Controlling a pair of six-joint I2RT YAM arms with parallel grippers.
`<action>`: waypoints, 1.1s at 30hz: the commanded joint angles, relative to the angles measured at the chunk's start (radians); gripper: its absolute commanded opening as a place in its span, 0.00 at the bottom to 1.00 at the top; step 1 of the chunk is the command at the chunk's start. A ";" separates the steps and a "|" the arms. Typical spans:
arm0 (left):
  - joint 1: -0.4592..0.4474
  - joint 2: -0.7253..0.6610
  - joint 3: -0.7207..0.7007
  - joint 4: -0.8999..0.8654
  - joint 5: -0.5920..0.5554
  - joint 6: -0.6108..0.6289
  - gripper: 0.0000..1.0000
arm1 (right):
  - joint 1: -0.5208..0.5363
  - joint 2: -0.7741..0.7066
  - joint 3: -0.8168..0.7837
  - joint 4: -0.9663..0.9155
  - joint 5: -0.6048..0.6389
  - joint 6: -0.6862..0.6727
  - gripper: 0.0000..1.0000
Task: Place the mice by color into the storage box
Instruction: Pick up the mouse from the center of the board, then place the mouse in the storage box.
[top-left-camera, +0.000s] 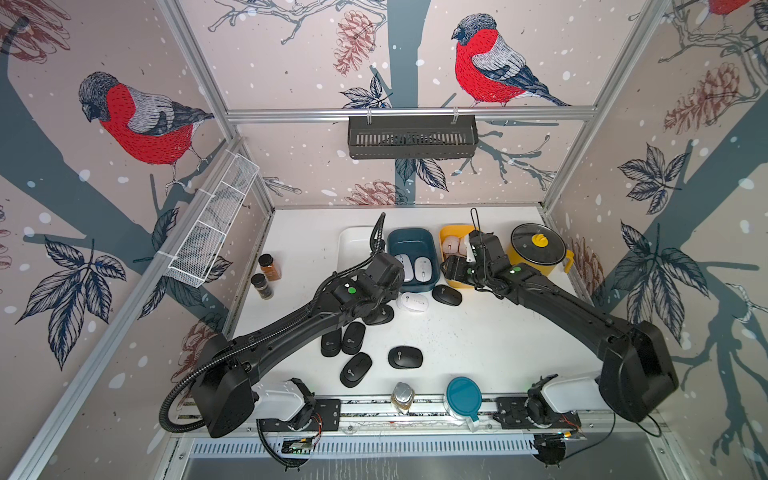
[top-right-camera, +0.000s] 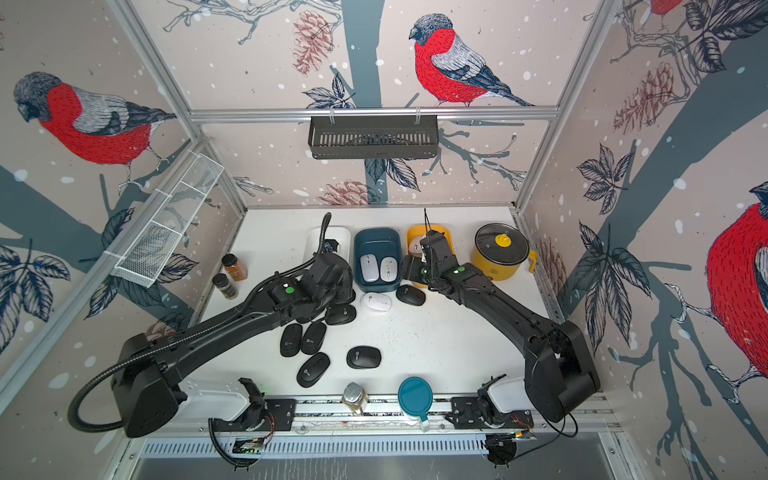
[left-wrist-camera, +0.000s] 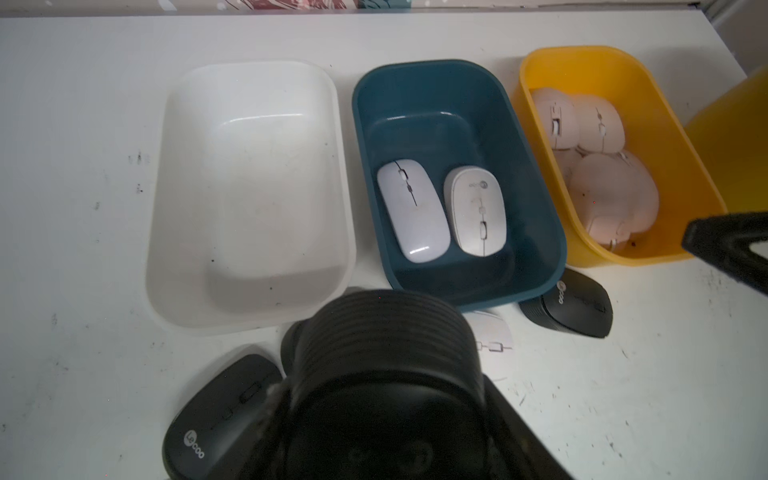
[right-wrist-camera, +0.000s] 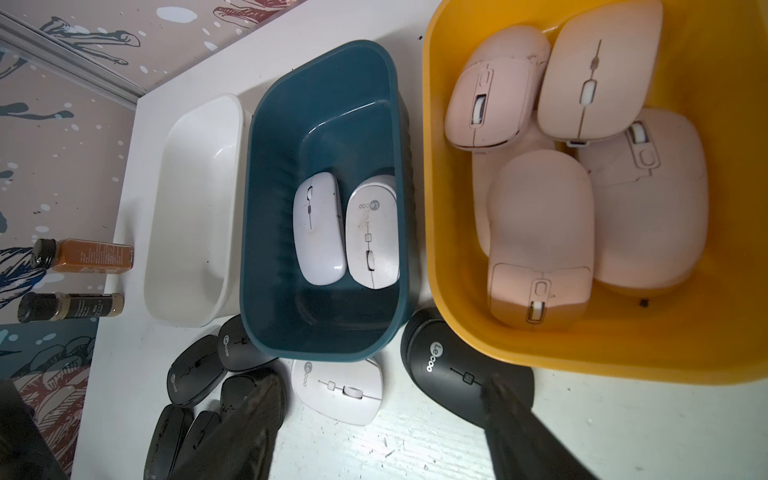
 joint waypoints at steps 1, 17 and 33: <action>0.038 0.000 0.021 0.089 -0.043 0.028 0.55 | -0.001 -0.007 0.003 0.021 0.013 0.007 0.77; 0.232 0.114 0.025 0.201 0.054 0.112 0.55 | -0.007 -0.012 -0.023 0.044 0.015 0.012 0.77; 0.310 0.338 0.087 0.254 0.120 0.147 0.55 | -0.017 0.014 -0.036 0.052 -0.007 0.010 0.77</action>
